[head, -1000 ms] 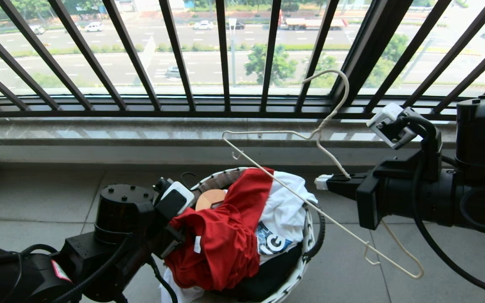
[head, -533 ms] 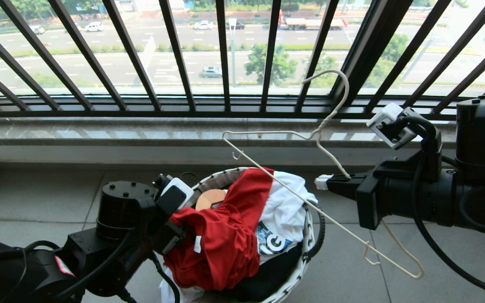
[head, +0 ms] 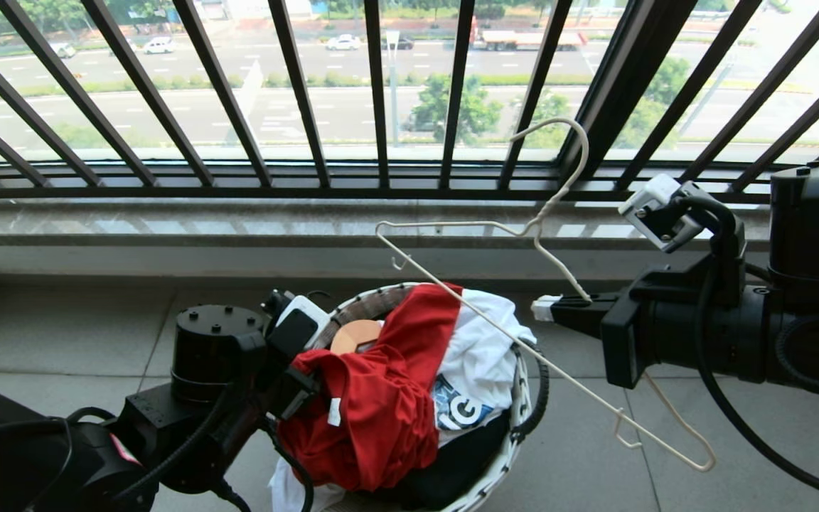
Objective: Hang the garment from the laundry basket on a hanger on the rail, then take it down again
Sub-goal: Pick up clothes from the basket
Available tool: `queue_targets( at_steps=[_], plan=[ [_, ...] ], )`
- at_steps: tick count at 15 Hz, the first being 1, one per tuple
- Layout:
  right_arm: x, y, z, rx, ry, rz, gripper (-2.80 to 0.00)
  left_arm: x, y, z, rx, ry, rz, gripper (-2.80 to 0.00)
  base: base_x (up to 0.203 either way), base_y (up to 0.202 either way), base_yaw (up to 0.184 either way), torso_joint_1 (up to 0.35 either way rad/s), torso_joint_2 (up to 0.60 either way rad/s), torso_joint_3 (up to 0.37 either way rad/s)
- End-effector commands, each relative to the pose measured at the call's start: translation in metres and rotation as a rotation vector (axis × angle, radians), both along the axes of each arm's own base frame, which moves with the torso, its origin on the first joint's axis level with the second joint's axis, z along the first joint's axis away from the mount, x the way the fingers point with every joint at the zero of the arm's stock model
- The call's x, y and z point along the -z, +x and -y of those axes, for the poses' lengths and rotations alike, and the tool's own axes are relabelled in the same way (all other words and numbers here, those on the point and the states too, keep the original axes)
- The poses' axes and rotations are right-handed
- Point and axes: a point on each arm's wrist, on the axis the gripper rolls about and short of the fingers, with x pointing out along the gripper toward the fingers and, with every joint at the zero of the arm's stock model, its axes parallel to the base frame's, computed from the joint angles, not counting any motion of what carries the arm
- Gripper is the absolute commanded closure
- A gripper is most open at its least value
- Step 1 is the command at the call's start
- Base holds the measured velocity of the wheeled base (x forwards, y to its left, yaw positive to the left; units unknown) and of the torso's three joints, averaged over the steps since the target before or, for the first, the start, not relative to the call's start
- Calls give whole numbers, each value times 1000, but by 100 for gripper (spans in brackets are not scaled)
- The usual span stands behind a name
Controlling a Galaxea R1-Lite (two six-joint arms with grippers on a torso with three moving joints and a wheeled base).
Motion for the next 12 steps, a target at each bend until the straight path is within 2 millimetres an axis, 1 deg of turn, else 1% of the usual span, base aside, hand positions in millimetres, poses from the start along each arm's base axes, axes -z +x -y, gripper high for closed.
queue_targets(
  at_steps=[1, 9, 12],
  plan=[
    [0, 0, 0, -2, 0, 0, 0, 1, 1, 0, -2, 5, 0, 0, 0, 0, 0, 0, 0, 0],
    [4, 4, -2, 0, -8, -11, 0, 3, 0, 0, 2, 10, -7, 0, 0, 0, 0, 0, 0, 0],
    [0, 8, 3, 28, 11, 18, 0, 13, 4, 3, 6, 24, -39, 0, 0, 0, 0, 0, 0, 0]
  ],
)
